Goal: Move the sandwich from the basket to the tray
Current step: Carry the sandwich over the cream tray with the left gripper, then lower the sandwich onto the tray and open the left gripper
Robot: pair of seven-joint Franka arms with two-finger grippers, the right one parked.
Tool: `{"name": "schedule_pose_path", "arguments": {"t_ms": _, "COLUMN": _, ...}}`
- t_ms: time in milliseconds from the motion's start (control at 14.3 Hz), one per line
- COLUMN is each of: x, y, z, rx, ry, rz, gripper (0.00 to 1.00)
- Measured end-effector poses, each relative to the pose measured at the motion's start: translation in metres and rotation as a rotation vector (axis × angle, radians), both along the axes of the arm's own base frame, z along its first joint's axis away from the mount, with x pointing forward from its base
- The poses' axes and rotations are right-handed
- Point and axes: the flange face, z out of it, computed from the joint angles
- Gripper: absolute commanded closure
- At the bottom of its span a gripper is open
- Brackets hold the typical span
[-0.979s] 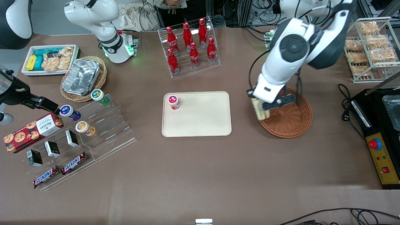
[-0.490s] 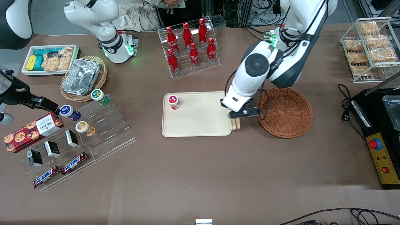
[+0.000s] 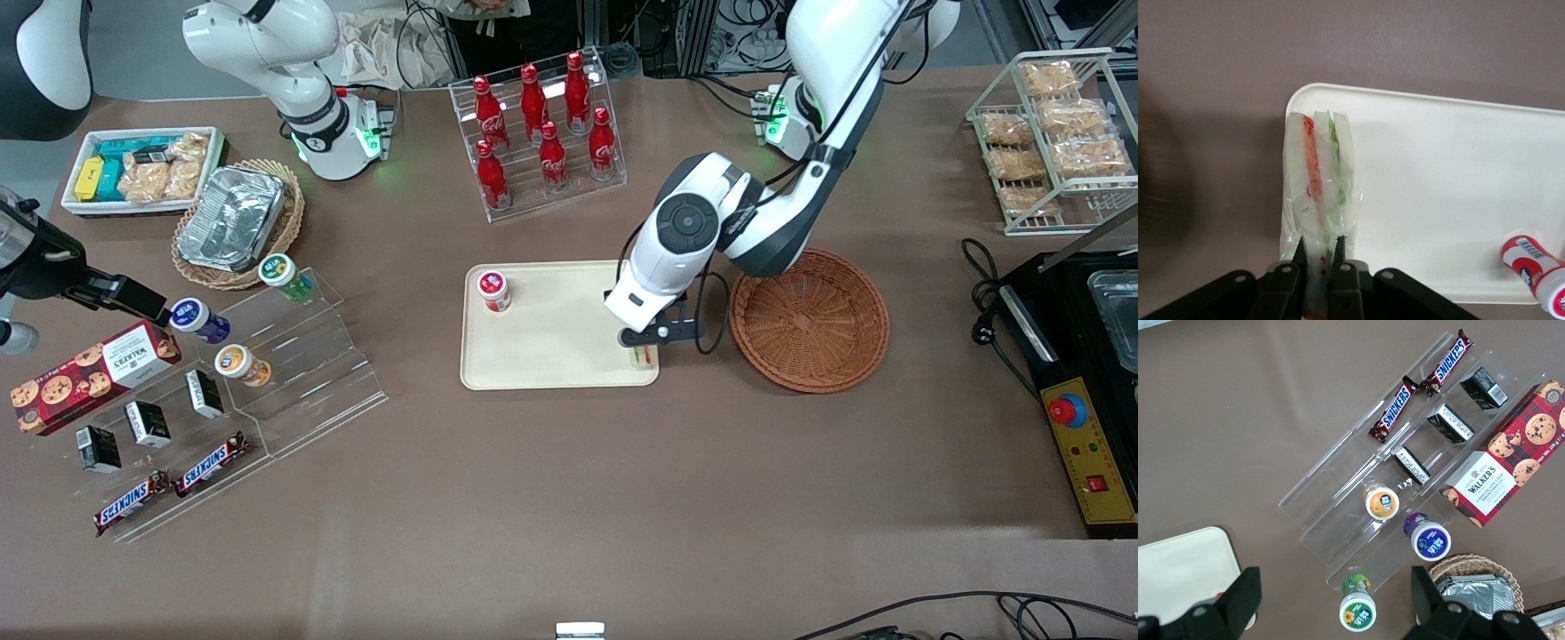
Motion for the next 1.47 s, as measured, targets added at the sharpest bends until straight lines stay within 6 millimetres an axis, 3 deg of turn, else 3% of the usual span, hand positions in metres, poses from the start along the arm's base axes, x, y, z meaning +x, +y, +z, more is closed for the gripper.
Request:
{"name": "schedule_pose_path", "arguments": {"t_ms": 629, "x": -0.004, "y": -0.015, "z": -0.038, "rx": -0.023, "ry": 0.001, "rz": -0.009, "gripper": 1.0}}
{"name": "schedule_pose_path", "arguments": {"t_ms": 699, "x": -0.003, "y": -0.014, "z": -0.043, "rx": -0.023, "ry": 0.003, "rz": -0.007, "gripper": 0.83}}
{"name": "schedule_pose_path", "arguments": {"t_ms": 769, "x": -0.003, "y": -0.014, "z": -0.046, "rx": -0.022, "ry": 0.006, "rz": -0.006, "gripper": 0.51}}
{"name": "schedule_pose_path", "arguments": {"t_ms": 909, "x": -0.002, "y": -0.012, "z": -0.047, "rx": -0.02, "ry": 0.007, "rz": -0.003, "gripper": 0.14}}
{"name": "schedule_pose_path", "arguments": {"t_ms": 979, "x": 0.0, "y": -0.01, "z": -0.047, "rx": -0.018, "ry": 0.004, "rz": 0.001, "gripper": 0.02}}
{"name": "schedule_pose_path", "arguments": {"t_ms": 1259, "x": 0.024, "y": 0.013, "z": -0.038, "rx": 0.002, "ry": -0.035, "rz": 0.031, "gripper": 0.01}}
{"name": "schedule_pose_path", "arguments": {"t_ms": 1469, "x": 0.043, "y": 0.043, "z": 0.002, "rx": 0.069, "ry": -0.09, "rz": 0.035, "gripper": 0.01}}
